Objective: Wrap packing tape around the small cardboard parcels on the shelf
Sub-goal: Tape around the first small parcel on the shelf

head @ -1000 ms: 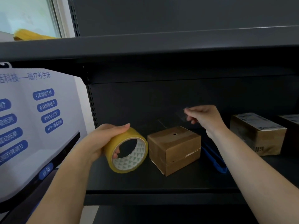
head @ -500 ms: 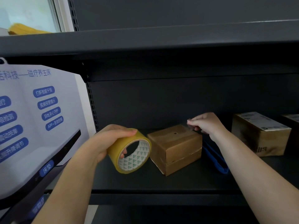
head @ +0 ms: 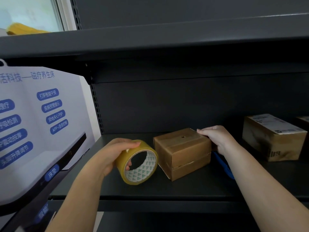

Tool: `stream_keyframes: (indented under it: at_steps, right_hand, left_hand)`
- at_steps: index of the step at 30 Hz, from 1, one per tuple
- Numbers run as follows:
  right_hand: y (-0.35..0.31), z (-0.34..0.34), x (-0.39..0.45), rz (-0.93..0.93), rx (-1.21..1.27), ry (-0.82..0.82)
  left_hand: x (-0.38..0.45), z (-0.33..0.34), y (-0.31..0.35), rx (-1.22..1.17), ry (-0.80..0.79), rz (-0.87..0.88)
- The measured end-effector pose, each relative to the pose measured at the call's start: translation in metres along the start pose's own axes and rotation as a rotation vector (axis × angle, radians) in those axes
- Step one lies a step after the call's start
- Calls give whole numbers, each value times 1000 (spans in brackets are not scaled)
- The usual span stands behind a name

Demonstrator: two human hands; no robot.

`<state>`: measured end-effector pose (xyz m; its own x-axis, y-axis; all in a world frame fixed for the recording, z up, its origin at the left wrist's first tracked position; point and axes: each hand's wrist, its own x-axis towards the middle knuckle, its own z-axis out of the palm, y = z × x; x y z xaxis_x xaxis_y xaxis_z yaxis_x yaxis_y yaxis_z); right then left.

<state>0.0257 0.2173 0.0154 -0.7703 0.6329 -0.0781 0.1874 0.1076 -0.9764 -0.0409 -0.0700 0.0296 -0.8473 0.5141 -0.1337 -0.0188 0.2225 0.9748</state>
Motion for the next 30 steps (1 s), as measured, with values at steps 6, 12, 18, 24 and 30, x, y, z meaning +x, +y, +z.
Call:
stream_keyframes:
  at_steps: [6, 12, 18, 24, 30]
  right_hand:
    - [6, 3, 0, 141, 207, -39]
    - [7, 7, -8, 279, 436, -99]
    - [12, 7, -12, 53, 184, 35]
    - [-2, 0, -9, -159, -246, 11]
    - [-25, 7, -8, -145, -892, 80]
  left_hand:
    - [2, 2, -8, -3, 21, 14]
    - [1, 1, -11, -10, 27, 38]
    - [-1, -3, -10, -6, 35, 50]
    - [-5, -4, -10, -5, 72, 42]
    - [-11, -1, -10, 26, 74, 49]
